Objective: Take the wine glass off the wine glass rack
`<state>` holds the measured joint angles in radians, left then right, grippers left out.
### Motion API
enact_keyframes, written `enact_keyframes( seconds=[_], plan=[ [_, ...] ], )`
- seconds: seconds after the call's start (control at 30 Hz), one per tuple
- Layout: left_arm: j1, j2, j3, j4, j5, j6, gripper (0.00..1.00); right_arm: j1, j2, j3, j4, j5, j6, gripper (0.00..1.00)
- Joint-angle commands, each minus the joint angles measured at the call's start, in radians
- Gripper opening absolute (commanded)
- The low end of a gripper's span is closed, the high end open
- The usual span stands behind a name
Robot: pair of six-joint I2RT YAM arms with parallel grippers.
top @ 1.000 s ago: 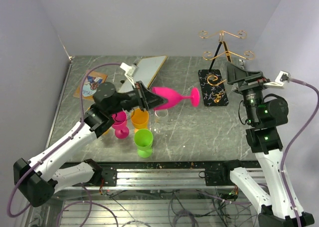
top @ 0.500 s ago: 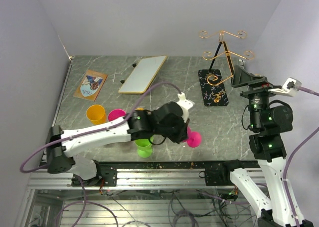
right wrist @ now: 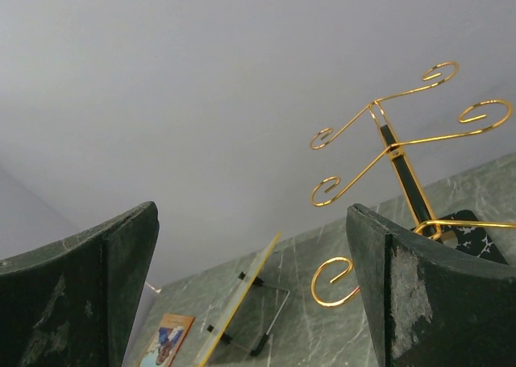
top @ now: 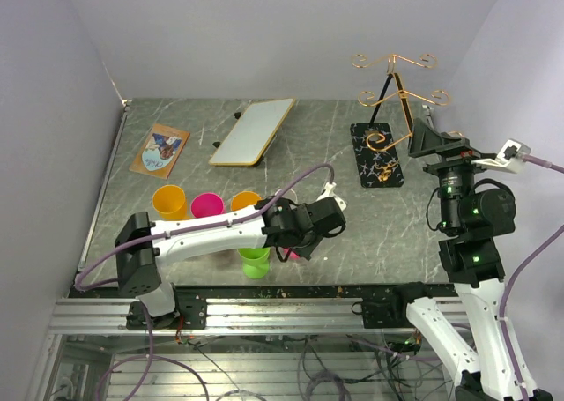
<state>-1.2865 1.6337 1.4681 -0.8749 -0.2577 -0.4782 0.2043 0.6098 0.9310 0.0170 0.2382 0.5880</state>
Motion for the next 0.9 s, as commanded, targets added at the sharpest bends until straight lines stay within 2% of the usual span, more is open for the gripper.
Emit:
enact_keyframes(
  seconds=[0.0,0.23,0.57,0.63,0.77,0.87],
  plan=[
    [-0.002,0.026,0.024,-0.069,-0.025,0.029,0.07,0.005,0.002,0.001,0.014,-0.002,-0.026,1.0],
    [-0.002,0.029,0.005,-0.095,-0.013,0.033,0.07,0.01,0.0,0.005,0.018,0.002,-0.05,0.99],
    [0.005,0.068,0.006,-0.124,-0.02,0.035,0.18,0.023,-0.013,-0.031,0.046,-0.022,-0.041,0.99],
    [0.007,0.072,0.011,-0.129,-0.028,0.031,0.24,0.027,-0.015,-0.04,0.054,-0.026,-0.042,0.98],
    [0.01,0.059,0.013,-0.113,-0.028,0.031,0.45,0.055,-0.022,-0.05,0.06,-0.001,-0.064,0.98],
    [0.02,0.046,0.022,-0.105,-0.036,0.031,0.52,0.106,-0.032,-0.055,0.066,0.038,-0.102,0.98]
  ],
)
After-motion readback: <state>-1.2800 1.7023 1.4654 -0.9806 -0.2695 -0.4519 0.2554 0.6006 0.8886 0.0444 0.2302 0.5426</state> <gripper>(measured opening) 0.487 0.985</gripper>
